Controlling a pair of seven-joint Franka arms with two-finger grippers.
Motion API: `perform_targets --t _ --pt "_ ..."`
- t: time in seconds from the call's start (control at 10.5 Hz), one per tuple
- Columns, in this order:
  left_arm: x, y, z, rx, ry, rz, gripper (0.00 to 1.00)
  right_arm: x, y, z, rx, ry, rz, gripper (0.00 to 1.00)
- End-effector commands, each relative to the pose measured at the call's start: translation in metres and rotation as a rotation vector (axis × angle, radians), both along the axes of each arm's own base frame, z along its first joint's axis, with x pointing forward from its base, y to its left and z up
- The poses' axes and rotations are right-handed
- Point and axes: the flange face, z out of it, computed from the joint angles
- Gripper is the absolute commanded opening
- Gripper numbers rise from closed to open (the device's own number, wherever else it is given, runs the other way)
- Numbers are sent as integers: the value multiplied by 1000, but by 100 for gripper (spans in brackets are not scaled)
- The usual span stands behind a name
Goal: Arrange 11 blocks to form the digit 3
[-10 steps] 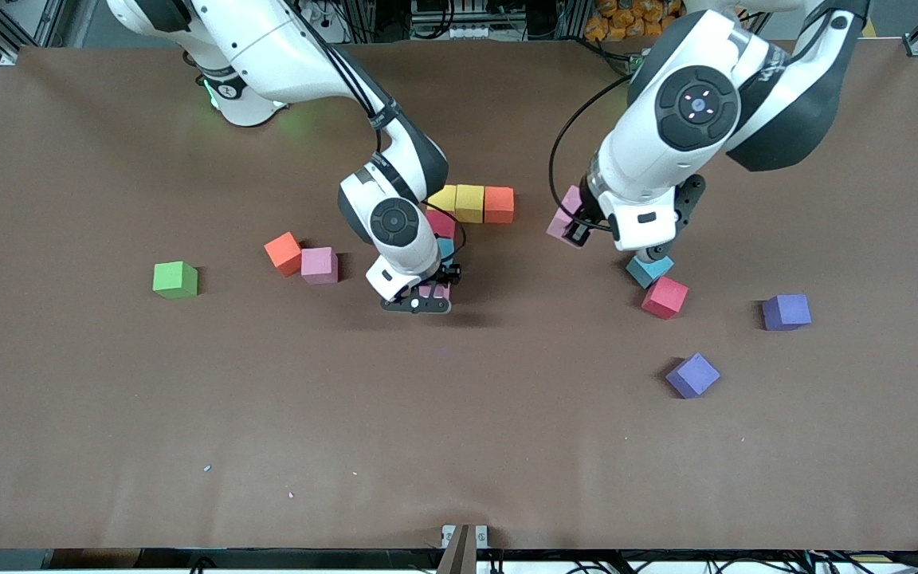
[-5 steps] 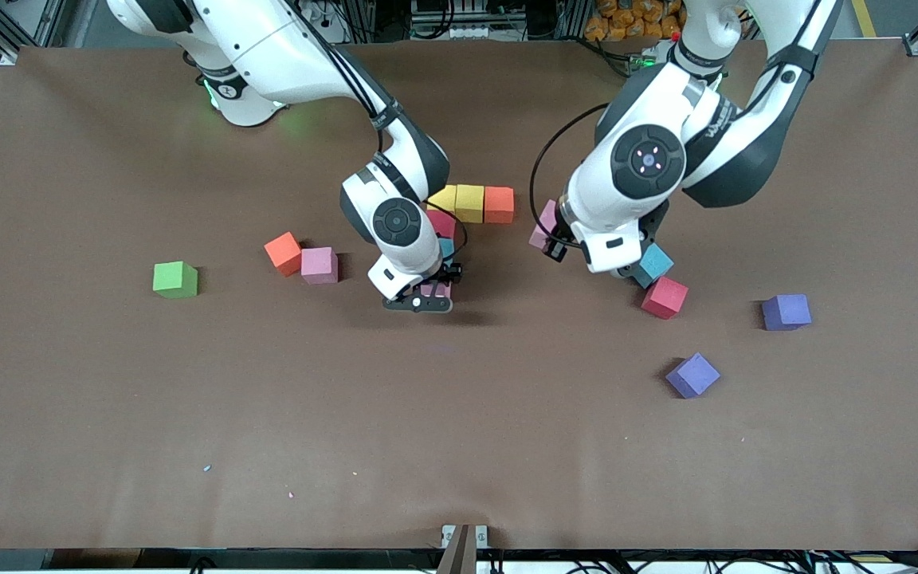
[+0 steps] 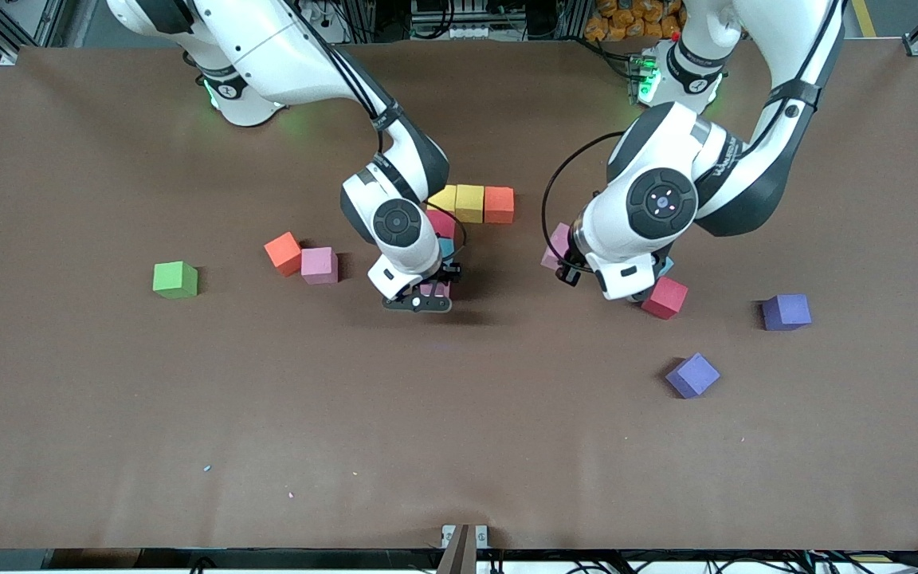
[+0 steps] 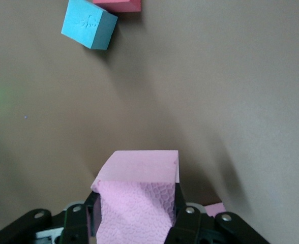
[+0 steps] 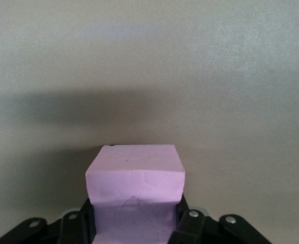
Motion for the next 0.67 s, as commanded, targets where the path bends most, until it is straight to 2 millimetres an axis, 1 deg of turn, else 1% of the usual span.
perform_targets --t 0.0,0.19,0.38,0.48,0.57 --pt "5 -2 -12 -8 -29 -4 0 -4 1 -3 5 7 -16 8" --pt "2 -9 -24 -26 -47 -3 0 -7 5 -3 3 10 -42 11" --pt "-5 -13 -47 -42 -66 0 0 -9 4 -5 -1 15 -41 14" --pt "-5 -14 -50 -46 -70 0 0 -9 4 -6 -1 15 -41 17" --pt "-9 -19 -56 -50 -77 -7 0 -10 4 -6 -3 17 -41 24"
